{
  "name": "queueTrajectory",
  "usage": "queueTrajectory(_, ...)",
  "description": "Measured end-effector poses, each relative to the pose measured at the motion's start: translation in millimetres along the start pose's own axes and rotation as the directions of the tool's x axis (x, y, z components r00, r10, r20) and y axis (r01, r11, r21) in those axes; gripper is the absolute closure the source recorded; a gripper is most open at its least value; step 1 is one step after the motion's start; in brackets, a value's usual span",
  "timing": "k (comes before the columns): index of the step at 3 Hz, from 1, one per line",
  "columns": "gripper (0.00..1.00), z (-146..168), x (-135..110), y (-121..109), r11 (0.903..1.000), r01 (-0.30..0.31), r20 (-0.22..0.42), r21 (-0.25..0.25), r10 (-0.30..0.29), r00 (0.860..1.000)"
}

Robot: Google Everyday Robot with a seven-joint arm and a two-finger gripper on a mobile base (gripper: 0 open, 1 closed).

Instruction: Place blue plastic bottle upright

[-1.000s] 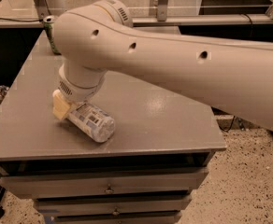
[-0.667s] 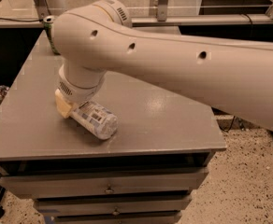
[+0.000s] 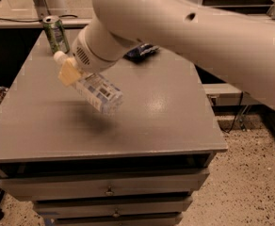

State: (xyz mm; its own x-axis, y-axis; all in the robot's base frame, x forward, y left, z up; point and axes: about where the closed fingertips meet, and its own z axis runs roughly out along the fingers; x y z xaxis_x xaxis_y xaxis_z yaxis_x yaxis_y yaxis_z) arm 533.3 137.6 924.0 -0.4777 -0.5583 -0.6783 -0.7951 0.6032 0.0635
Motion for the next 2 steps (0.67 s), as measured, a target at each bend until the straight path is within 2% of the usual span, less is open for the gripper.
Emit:
queueTrajectory(1, 1.00, -35, -38, -16, 0.9974, -0.016, 0.216, -0.070, 0.031, 0.976)
queueTrajectory(2, 1.00, -57, -66, -30, 0.9801, -0.037, 0.406, -0.195, 0.115, 0.907)
